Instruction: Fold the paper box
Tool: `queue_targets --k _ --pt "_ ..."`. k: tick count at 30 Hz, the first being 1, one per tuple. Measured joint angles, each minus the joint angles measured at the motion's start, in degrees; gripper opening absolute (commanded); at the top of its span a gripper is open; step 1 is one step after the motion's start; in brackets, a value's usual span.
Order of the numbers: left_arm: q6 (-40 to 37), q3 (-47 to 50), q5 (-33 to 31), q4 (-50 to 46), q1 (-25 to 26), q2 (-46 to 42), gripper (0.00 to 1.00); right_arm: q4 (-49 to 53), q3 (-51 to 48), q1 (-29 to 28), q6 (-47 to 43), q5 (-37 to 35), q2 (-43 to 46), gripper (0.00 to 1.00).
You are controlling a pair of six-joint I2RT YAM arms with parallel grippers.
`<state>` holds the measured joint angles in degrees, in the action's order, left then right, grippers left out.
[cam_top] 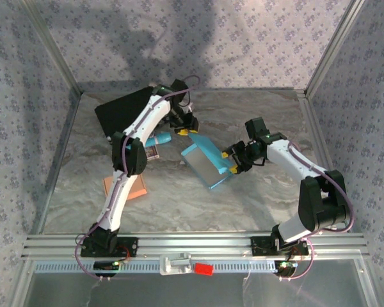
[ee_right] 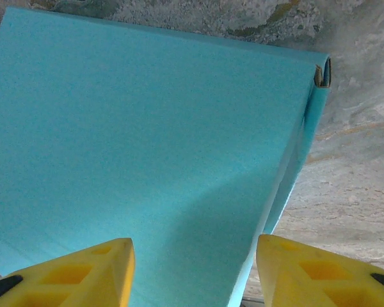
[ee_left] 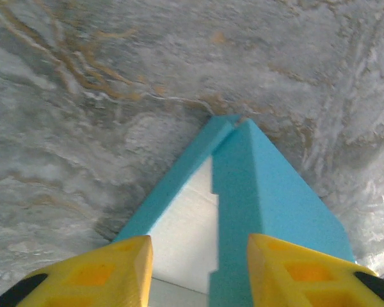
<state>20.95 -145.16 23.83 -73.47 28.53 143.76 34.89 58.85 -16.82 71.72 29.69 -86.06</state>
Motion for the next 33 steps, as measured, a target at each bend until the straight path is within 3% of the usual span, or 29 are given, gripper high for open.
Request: queue_targets --k 10,22,28,33 --pt "-0.4 22.9 0.0 8.2 1.5 -10.6 0.29 -1.0 -1.0 0.0 -0.2 0.1 -2.7 0.37" --pt "0.7 39.4 -0.9 15.9 1.7 -19.5 0.25 -1.7 -0.7 0.0 -4.2 0.1 -7.6 0.34" --pt "1.0 44.9 -2.8 16.7 2.6 -21.2 0.27 -0.8 0.4 0.2 -7.3 0.1 -9.7 0.33" --pt "1.0 46.6 -5.0 16.2 3.2 -21.7 0.37 1.2 2.6 0.3 -10.5 0.1 -10.9 0.33"
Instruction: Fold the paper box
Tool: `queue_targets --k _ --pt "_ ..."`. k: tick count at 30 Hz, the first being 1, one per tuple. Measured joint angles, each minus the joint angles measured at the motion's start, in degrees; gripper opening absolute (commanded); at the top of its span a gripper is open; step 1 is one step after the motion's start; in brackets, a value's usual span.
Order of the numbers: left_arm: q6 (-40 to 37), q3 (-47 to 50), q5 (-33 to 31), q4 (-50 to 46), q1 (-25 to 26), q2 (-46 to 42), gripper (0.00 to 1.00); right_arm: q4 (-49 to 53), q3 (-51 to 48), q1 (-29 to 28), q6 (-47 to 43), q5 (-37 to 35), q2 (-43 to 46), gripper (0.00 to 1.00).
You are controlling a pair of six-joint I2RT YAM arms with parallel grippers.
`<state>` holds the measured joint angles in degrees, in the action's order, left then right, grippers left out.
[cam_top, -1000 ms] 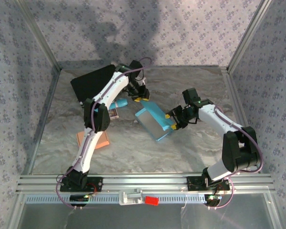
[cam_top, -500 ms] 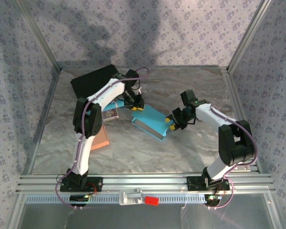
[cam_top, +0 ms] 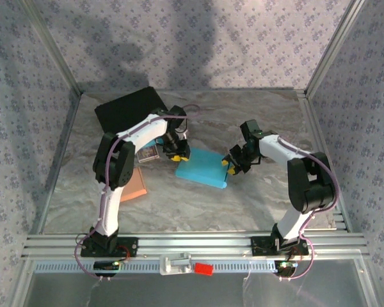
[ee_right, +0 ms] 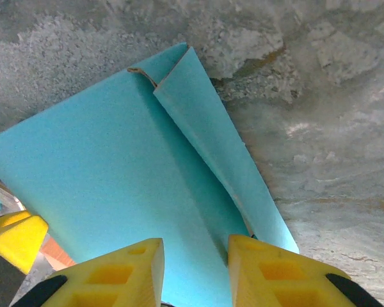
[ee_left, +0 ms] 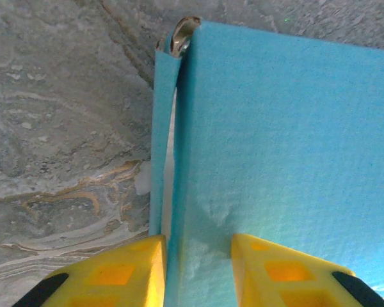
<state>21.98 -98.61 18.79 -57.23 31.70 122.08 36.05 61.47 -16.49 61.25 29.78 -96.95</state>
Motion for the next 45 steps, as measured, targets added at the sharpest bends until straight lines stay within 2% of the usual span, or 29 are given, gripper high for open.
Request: queue_targets --k 10,18,25,32,38,45 --pt "-1.0 0.5 -2.1 -1.3 0.3 -0.9 0.41 5.9 4.4 -0.5 -8.5 -1.7 -0.5 0.43" --pt "-1.6 0.5 -2.6 -1.5 0.3 -0.9 0.41 8.5 2.9 -2.0 -14.8 -3.7 0.9 0.52" --pt "-1.6 0.5 -2.6 -1.5 0.3 -0.9 0.41 8.5 1.7 -6.4 -17.6 -4.7 0.7 0.43" --pt "-1.4 3.1 -0.5 0.0 -0.8 -3.5 0.43 7.9 0.8 -6.6 -18.4 -6.4 -0.9 0.37" --pt "-1.4 6.6 4.1 2.6 -4.1 -7.0 0.44 7.9 0.8 -6.6 -19.2 -6.4 -1.0 0.4" --pt "-1.6 9.3 6.6 5.1 -3.5 -7.0 0.43 8.3 0.9 -6.3 -20.5 -6.4 -1.0 0.41"
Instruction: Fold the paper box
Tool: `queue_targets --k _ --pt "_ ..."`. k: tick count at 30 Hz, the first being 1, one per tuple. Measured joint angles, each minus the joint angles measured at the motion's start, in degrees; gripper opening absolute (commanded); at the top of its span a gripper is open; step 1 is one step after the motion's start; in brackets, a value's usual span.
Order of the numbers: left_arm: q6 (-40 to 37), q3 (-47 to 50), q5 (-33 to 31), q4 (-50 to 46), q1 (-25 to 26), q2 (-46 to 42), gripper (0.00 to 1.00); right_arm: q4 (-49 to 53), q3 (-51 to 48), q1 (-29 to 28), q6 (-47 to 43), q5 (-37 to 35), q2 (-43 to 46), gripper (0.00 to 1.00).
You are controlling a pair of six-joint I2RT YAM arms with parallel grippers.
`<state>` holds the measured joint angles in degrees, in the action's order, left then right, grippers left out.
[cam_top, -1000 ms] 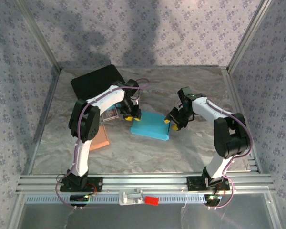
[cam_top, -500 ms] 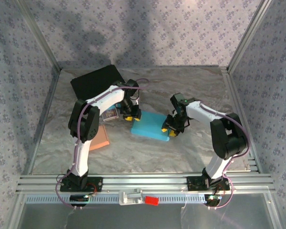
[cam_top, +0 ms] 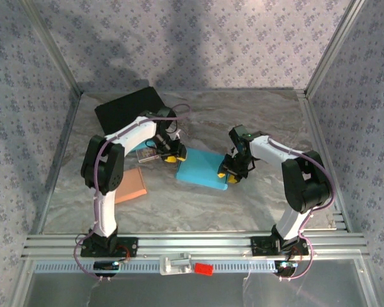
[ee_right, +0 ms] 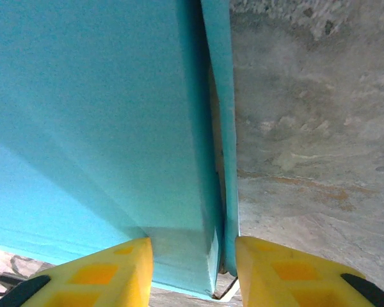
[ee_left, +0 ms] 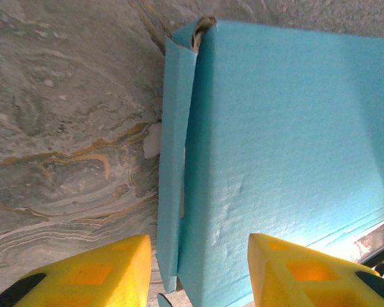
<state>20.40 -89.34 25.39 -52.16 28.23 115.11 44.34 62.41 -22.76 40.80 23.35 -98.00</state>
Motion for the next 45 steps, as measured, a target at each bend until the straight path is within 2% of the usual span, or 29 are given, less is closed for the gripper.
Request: queue_targets --k 7,16,20,26,34,38,45 --pt "-0.1 0.7 0.2 1.6 0.9 1.2 0.37 0.8 0.7 0.8 -2.1 -0.9 0.0 0.47" --pt "-0.1 1.9 0.1 2.8 1.2 1.4 0.36 -0.4 0.7 2.6 -7.3 -1.2 -0.7 0.48" --pt "-0.1 2.6 0.1 3.3 1.2 1.4 0.36 -1.2 0.9 2.7 -9.5 -1.3 -2.3 0.43" --pt "0.0 2.8 -0.1 4.7 1.6 1.4 0.33 -1.7 2.9 3.2 -12.5 -1.3 -4.0 0.25" --pt "0.3 3.2 -0.1 6.7 1.8 1.8 0.27 -2.3 3.4 3.5 -14.4 -0.6 -4.6 0.15" --pt "0.7 3.4 -0.1 7.1 1.8 1.8 0.21 -2.1 3.5 3.5 -14.6 -0.7 -4.7 0.12" --pt "1.2 4.2 0.0 7.9 1.7 1.5 0.18 -1.8 3.5 3.8 -14.8 -0.5 -4.7 0.09"
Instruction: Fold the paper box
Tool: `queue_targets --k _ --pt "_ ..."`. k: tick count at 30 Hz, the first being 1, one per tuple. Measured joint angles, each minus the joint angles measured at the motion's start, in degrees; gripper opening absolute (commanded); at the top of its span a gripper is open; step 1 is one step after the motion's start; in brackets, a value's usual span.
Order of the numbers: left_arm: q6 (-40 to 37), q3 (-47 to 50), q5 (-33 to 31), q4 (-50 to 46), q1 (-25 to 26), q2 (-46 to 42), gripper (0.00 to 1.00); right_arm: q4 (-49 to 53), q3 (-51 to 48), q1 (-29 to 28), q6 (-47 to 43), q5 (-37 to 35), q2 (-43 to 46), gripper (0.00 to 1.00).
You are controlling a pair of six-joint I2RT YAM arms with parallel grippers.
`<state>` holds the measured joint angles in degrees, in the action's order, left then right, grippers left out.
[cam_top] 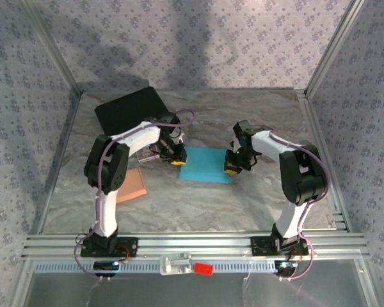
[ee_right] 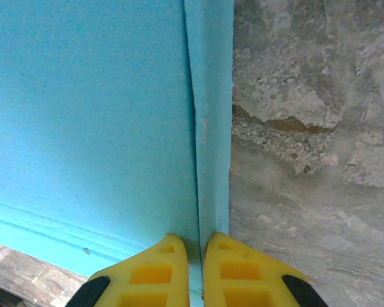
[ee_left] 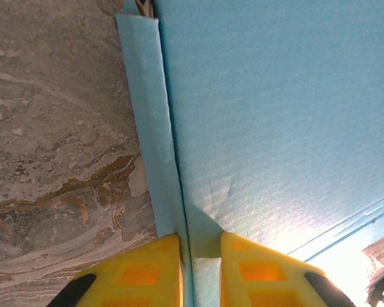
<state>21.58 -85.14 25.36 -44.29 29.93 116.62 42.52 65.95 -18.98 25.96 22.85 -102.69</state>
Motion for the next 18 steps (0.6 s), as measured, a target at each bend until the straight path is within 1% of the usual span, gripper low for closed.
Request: queue_targets --k 3,9,15,18 --pt "0.1 1.0 0.2 1.1 0.0 -0.5 0.18 0.1 0.0 0.3 -0.4 0.3 0.0 0.15" --pt "0.1 2.7 1.5 3.5 0.0 -1.1 0.2 -0.4 0.0 2.3 -1.6 0.5 0.0 0.32" --pt "0.0 3.1 2.3 4.3 0.2 -1.1 0.25 -1.2 0.5 4.0 -2.1 1.0 -0.2 0.32" --pt "-0.1 3.3 2.1 4.3 0.3 -1.1 0.29 -1.7 0.8 3.8 -2.5 1.0 -1.1 0.29"
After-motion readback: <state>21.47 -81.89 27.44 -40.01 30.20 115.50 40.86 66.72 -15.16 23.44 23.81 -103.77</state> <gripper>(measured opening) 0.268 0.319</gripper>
